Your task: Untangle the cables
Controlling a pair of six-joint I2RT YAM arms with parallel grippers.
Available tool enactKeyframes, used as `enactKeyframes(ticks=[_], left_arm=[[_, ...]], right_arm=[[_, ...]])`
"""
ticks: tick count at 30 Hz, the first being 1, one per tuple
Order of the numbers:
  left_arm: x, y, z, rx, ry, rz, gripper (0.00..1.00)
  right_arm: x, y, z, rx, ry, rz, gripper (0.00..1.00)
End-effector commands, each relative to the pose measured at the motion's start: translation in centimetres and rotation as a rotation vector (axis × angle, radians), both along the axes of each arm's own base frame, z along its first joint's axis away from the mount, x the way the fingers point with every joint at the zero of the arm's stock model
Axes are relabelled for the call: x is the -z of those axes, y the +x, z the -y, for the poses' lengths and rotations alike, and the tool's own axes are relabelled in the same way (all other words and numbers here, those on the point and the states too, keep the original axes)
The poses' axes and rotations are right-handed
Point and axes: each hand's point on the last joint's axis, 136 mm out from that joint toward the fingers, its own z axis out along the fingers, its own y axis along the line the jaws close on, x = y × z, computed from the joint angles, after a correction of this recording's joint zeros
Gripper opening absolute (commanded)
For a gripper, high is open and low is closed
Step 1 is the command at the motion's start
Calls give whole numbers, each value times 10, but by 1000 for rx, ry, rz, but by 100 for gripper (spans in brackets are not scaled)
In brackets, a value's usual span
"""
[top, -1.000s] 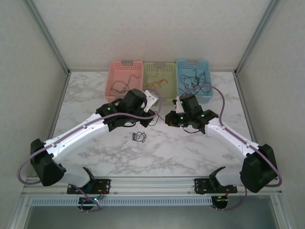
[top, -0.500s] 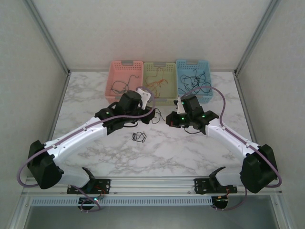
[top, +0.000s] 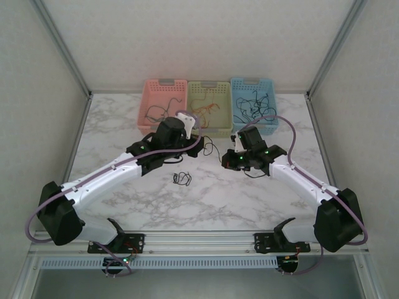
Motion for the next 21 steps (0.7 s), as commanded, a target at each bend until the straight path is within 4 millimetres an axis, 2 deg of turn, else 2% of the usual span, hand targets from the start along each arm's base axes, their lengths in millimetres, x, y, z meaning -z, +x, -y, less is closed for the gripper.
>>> enactKeyframes(ticks=[1,3,6,8,9,12,16,19,21], left_arm=[[-50,20,-29,-108,-10,130,0],[-60,14,-37,-84,10,115,0],[-72,-15,-34,69,29,92,0],[-74,-30,-41,108,46,92,0],[-74,-34,-47,103,56,102,0],[-69,-36,-53,98,71,107,0],[-57,-41,-30,190,25,61,0],[-50,-47,-16,272,22,75,0],[-44,-51,-14,299,50,68,0]], right_arm=[[37,-10,44,74,-224,-55,0],[48,-6,65,132,-331,-56,0],[54,1,91,217,-446,-33,0],[53,5,99,252,-458,-24,0],[50,7,97,256,-442,-18,0],[36,15,73,229,-297,19,0],[12,22,50,218,-153,36,0],[-3,24,44,245,-98,33,0],[-11,29,46,277,-98,41,0]])
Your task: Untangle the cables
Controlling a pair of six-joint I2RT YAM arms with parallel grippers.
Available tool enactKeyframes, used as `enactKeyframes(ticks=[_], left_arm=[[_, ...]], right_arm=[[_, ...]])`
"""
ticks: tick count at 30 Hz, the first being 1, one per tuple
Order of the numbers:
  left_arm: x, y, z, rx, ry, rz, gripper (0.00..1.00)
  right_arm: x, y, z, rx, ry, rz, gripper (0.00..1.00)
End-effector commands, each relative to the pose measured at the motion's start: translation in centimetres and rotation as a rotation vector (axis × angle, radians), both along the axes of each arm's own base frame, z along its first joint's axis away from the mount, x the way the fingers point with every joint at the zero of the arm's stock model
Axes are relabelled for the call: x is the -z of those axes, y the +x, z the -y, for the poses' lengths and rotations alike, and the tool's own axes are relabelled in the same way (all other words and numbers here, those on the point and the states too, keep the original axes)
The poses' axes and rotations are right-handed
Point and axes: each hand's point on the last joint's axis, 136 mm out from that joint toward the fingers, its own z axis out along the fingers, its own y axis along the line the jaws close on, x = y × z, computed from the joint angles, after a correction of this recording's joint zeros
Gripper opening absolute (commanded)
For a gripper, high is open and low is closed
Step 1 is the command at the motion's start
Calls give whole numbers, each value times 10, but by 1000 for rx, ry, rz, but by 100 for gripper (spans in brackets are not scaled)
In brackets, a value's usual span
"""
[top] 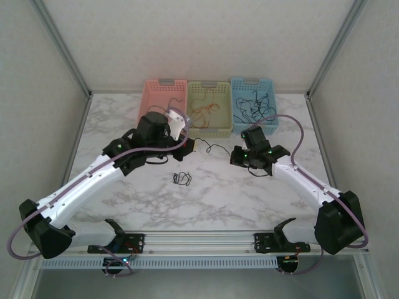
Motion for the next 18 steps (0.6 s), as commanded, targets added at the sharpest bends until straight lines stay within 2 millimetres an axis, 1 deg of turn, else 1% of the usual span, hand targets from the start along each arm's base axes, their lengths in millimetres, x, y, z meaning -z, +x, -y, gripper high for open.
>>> enactKeyframes(ticks=[1,4,6,8,10,13,14,15,16,17,18], left_arm=[[2,-10,10,99,1,24,0],[13,-20,0,90,39,5,0],[20,-27,-15,53,67,-1,0],[26,-32,-29,16,82,-2,0],[28,-37,-36,5,80,-1,0],[29,-33,-32,-9,61,-12,0],[29,-29,-28,-15,58,-19,12],[28,-23,-23,-21,56,-24,28],[26,-18,-19,-29,56,-23,38],[23,-12,-16,-40,59,-19,46],[19,-7,-14,-48,60,-9,47]], right_arm=[[-16,7,12,99,-6,-4,0],[-18,24,36,198,-64,0,0],[-19,38,54,286,-59,4,0],[-23,49,66,348,-38,8,0],[-31,60,68,376,-10,31,0],[-51,73,60,395,59,75,0],[-59,79,59,406,74,96,0],[-67,84,61,424,80,118,0],[-74,88,64,446,79,137,0],[-81,92,68,470,71,164,0],[-87,97,73,499,64,185,0]])
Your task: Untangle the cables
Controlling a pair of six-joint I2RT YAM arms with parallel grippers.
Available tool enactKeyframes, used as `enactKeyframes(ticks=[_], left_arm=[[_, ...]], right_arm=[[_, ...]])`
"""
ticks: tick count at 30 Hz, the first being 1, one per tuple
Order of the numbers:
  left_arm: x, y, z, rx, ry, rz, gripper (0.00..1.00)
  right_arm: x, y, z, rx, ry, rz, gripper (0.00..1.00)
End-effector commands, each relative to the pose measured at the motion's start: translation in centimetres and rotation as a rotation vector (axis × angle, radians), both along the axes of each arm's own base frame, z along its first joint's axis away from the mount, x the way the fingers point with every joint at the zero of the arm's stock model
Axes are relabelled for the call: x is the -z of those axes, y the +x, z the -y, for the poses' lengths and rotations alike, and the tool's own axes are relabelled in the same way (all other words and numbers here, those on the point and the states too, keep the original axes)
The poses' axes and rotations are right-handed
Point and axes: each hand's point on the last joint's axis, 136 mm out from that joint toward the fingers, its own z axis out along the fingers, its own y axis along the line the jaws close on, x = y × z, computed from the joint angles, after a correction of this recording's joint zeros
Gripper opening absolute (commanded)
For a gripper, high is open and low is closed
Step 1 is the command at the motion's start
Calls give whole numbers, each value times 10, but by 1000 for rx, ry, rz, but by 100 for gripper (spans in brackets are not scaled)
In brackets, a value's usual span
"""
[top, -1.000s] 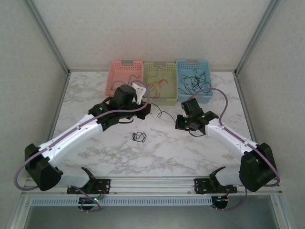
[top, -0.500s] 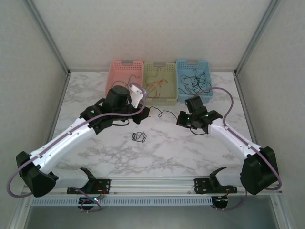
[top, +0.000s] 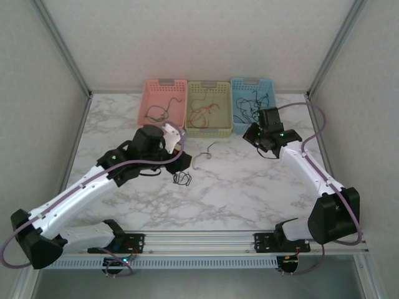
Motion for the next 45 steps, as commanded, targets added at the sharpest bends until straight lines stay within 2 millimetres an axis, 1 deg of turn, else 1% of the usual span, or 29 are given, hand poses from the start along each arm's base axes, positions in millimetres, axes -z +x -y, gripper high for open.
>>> enactKeyframes(ticks=[1,2,3,6,7,8,9,10,11,12,13,15,18,20,22,25,28,30,32,33,34,35,36,37,38,39,40,42,45], left_arm=[[-18,19,9,-41,-18,36,46],[-24,20,11,-35,-28,49,43],[-28,21,12,-32,-40,61,35],[-37,27,18,-33,-75,76,6],[-38,30,20,-36,-76,71,2],[-37,32,23,-36,-71,63,3],[-37,35,25,-35,-69,59,12],[-36,38,25,-48,-65,57,24],[-33,41,23,-71,-57,53,30],[-30,43,21,-84,-55,46,30],[-28,44,19,-91,-56,39,30],[-23,44,11,-121,-55,34,31],[-17,40,-1,-147,-37,35,33],[-13,36,-9,-159,-18,35,33],[-7,32,-18,-173,5,34,33],[-1,24,-31,-191,28,31,33],[3,18,-41,-209,33,29,36],[4,15,-45,-215,32,30,37],[5,15,-49,-228,34,34,38],[5,15,-50,-231,33,34,38],[6,14,-50,-233,32,32,38],[7,14,-50,-234,33,30,38],[8,14,-51,-235,37,26,38],[9,13,-52,-239,39,25,38],[10,13,-54,-245,41,24,38],[11,13,-55,-249,41,25,38],[12,12,-56,-253,42,24,38],[14,12,-59,-267,40,25,39],[18,13,-61,-282,42,22,41]], right_arm=[[-35,24,16,129,1,110,0],[-41,29,17,141,20,125,0],[-45,33,15,134,34,139,0],[-55,39,13,106,22,156,0],[-56,38,14,104,8,163,0],[-58,37,17,97,-10,172,0],[-58,36,16,74,-24,176,0],[-55,34,12,40,-28,165,0],[-45,30,7,4,-23,128,0],[-32,24,0,-39,-18,84,0],[-18,19,-7,-80,-18,41,6],[17,1,-19,-148,-41,-73,26],[56,-18,-34,-294,-153,-163,43],[78,-25,-34,-366,-253,-227,50],[95,-29,-25,-393,-357,-312,55],[119,-40,-18,-438,-417,-401,61],[141,-51,-15,-468,-460,-481,61],[150,-53,-7,-461,-539,-504,62],[157,-54,-6,-468,-564,-521,59],[161,-54,-7,-475,-562,-530,56],[165,-54,-10,-487,-551,-534,50],[167,-54,-13,-497,-537,-540,42],[167,-55,-15,-505,-531,-541,33],[165,-55,-17,-507,-528,-532,21],[159,-54,-18,-505,-525,-513,10],[150,-54,-21,-507,-523,-486,4],[134,-53,-24,-505,-519,-442,0],[105,-51,-29,-501,-502,-362,0],[50,-46,-31,-466,-461,-219,0]])
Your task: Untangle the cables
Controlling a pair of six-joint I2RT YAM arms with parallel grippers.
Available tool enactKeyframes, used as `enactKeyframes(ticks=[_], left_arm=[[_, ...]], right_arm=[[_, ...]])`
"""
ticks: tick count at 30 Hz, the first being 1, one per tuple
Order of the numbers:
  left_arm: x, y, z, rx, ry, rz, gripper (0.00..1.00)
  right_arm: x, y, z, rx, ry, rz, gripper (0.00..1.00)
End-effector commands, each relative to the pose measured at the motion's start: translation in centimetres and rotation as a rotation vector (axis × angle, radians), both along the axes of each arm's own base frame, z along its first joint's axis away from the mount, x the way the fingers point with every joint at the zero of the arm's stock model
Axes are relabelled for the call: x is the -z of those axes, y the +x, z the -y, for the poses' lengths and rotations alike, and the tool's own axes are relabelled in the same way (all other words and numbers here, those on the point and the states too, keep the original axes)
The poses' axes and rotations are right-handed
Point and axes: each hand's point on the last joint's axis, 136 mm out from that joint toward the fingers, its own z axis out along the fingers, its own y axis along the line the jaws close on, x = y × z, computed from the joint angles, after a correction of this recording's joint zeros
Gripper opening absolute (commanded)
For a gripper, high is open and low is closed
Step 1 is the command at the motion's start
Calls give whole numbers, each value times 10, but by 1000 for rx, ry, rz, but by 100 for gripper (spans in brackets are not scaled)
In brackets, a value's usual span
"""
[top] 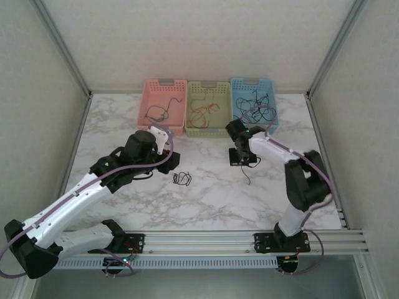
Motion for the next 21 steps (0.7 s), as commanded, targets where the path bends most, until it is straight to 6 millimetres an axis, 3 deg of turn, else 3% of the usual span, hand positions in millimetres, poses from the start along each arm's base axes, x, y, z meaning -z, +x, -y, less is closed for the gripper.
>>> enactKeyframes(ticks=[1,5,10,13,16,21], left_arm=[[4,2,-11,-54,2,-4,41],[9,3,-12,-62,2,-12,41],[14,2,-15,-78,8,-24,42],[20,-1,-16,-83,8,-42,42],[28,-2,-16,-86,7,-60,42],[38,-3,-17,-98,5,-84,43]], right_arm=[[-80,12,1,24,69,201,0],[-128,44,11,108,99,332,0],[-149,100,27,242,162,387,0],[-145,138,30,283,152,386,0],[-128,175,41,357,151,359,0],[-104,225,42,416,159,337,0]])
